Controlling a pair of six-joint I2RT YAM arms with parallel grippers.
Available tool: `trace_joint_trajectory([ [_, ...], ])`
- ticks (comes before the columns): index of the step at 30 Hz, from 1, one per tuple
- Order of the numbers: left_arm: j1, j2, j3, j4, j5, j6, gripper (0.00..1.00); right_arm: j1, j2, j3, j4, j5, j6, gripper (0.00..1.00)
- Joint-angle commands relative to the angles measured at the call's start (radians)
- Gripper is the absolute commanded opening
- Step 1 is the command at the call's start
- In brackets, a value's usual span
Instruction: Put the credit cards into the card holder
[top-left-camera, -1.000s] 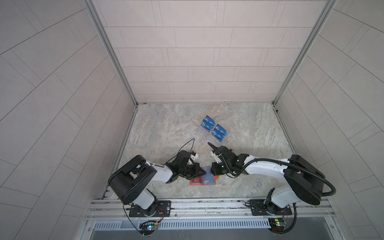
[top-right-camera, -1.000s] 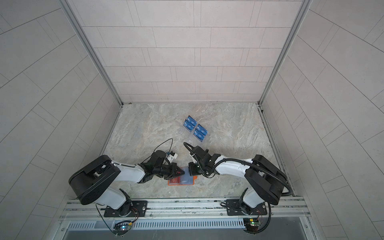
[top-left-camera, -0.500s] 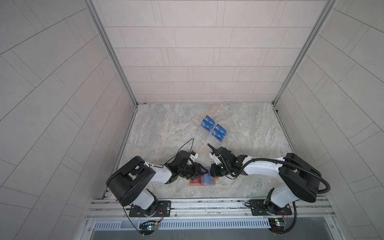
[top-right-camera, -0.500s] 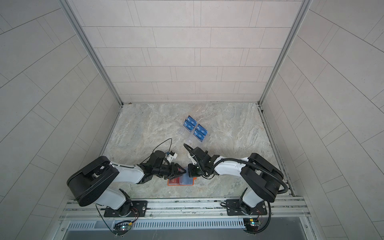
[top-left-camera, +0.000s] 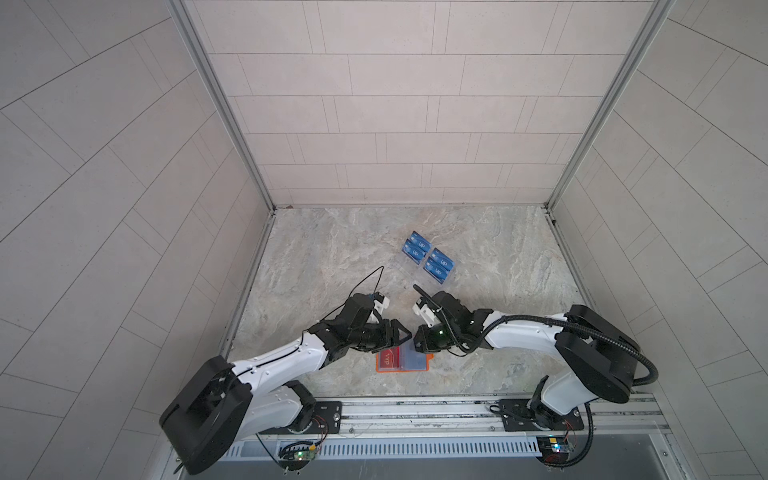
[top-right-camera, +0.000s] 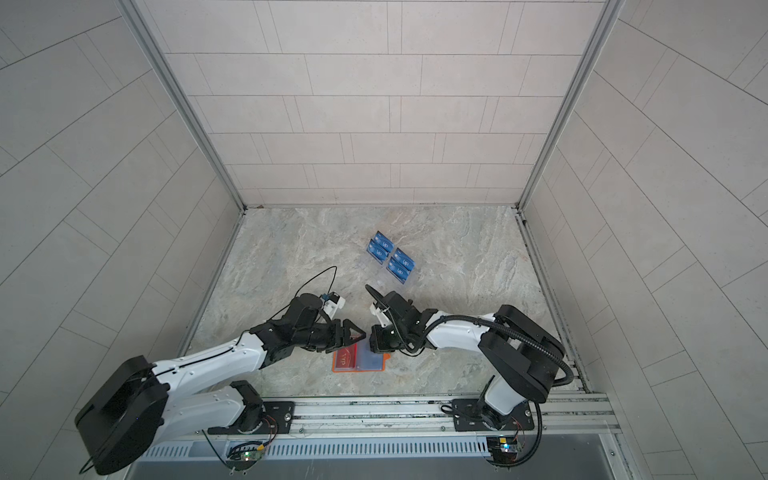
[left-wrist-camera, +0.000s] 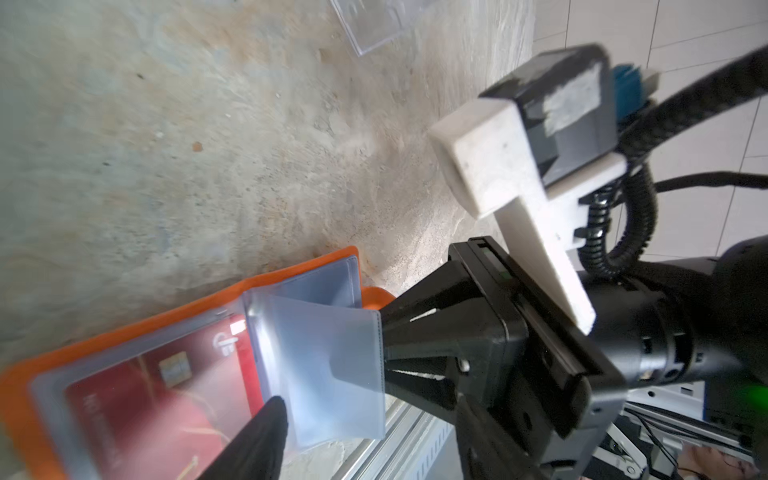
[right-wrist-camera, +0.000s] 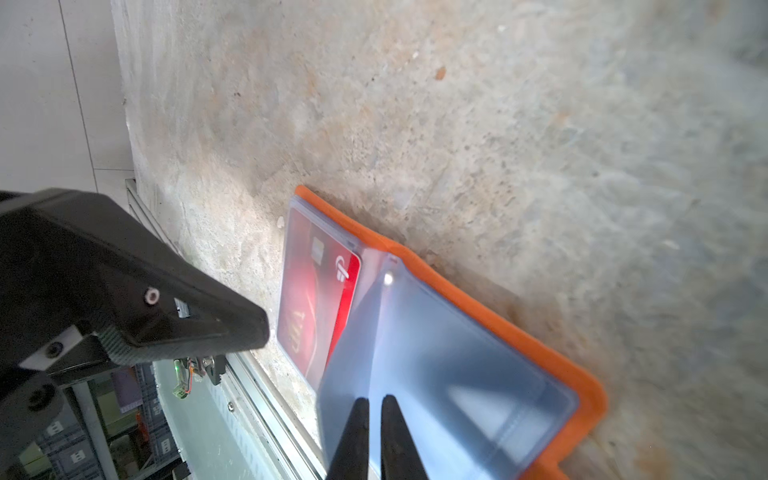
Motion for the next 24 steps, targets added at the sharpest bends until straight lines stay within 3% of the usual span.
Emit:
trace_joint_trajectory([
  [1,0.027,-0.087,0.006,-0.193,-0.186,-0.006,0.63,0.003,0.03,0.007,0.111,-0.06,0.071,0.12],
  [4,0.032,-0.124,0.029,-0.29,-0.277,0.026,0.58,0.018,0.061,0.051,0.083,-0.069,0.054,0.12],
  [9,0.032,-0.137,-0.016,-0.32,-0.302,0.019,0.55,0.046,0.117,0.107,0.077,-0.078,0.046,0.12],
  [16,0.032,-0.15,-0.019,-0.413,-0.367,0.054,0.56,0.065,0.129,0.139,0.064,-0.055,0.047,0.23],
  [24,0.034,-0.194,-0.054,-0.382,-0.301,0.051,0.61,0.082,0.199,0.145,0.082,-0.045,0.039,0.21],
])
